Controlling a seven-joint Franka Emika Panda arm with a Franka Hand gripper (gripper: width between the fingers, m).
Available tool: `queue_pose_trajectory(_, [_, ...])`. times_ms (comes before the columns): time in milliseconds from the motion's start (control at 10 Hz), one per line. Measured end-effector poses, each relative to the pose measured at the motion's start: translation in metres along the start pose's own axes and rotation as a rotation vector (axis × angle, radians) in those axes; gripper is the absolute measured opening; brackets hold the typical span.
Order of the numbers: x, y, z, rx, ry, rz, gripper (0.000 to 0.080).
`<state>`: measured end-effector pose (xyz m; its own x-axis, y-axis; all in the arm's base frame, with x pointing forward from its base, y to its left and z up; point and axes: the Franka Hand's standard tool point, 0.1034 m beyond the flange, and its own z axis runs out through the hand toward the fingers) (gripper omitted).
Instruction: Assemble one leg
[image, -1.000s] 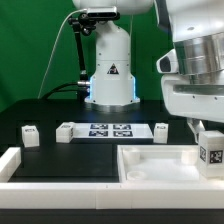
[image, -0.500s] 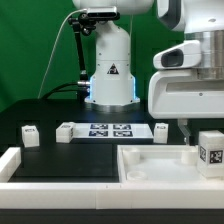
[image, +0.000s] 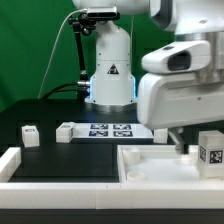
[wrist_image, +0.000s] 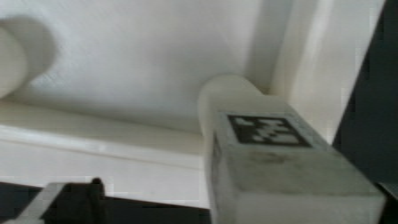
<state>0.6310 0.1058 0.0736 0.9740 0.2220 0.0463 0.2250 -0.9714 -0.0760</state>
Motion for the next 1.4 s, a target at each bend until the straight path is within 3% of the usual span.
queue_pose_trajectory(200, [0.0008, -0.0024, 0.0, 0.0, 0.003, -0.006, 0.0649])
queue_pose_trajectory(400, [0.0006, -0.0017, 0.0001, -0.001, 0.003, -0.005, 0.0392])
queue_pose_trajectory(500, [0.0007, -0.0022, 0.0001, 0.001, 0.003, 0.006, 0.0392])
queue_pose_trajectory(600, [0.0005, -0.0027, 0.0004, 0.002, 0.002, 0.03, 0.029])
queue_pose_trajectory(800, [0.0, -0.004, 0.001, 0.006, 0.003, 0.07, 0.029])
queue_pose_trajectory(900, [-0.0004, -0.0093, 0.0028, 0.02, 0.008, 0.245, 0.029])
queue_pose_trajectory(1400, [-0.0001, -0.0056, 0.0041, 0.019, 0.026, 0.906, 0.029])
